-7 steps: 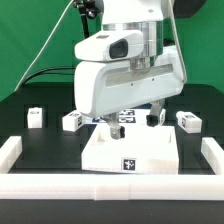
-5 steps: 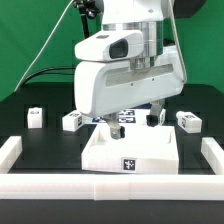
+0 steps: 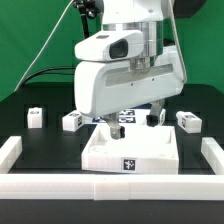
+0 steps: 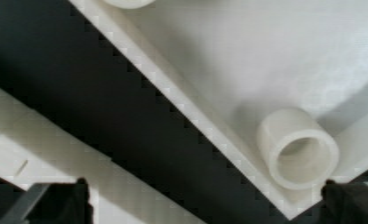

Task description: Assemble one leg

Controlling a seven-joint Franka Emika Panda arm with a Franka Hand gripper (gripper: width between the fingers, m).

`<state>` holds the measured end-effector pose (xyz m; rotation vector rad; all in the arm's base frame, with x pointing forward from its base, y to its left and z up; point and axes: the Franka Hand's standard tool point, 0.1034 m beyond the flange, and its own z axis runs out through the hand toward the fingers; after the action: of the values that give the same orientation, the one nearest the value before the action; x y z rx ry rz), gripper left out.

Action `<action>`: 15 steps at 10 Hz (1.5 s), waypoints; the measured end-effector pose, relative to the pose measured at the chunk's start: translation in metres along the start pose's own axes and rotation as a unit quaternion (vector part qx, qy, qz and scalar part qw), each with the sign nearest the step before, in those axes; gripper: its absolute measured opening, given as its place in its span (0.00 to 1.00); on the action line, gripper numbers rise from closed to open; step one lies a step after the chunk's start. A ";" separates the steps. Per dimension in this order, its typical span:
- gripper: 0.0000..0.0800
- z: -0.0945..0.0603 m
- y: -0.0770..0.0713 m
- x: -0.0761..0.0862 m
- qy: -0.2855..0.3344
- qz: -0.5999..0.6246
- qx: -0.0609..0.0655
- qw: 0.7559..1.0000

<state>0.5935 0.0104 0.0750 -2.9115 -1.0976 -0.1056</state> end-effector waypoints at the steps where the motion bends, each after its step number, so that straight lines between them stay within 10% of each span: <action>1: 0.81 0.000 0.000 0.000 0.000 -0.003 0.000 1.000; 6: 0.81 0.015 -0.024 -0.022 -0.040 -0.193 0.037 0.980; 12: 0.81 0.017 -0.022 -0.029 -0.031 -0.243 0.031 0.969; 15: 0.81 0.021 -0.056 -0.039 -0.021 -0.294 0.012 0.955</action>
Offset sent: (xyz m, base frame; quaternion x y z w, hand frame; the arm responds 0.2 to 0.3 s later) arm -0.0306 0.0112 -0.0072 0.0294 -0.0098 -0.2039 0.9785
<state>0.5290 0.0277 0.0514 -2.4713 -1.9150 -0.0411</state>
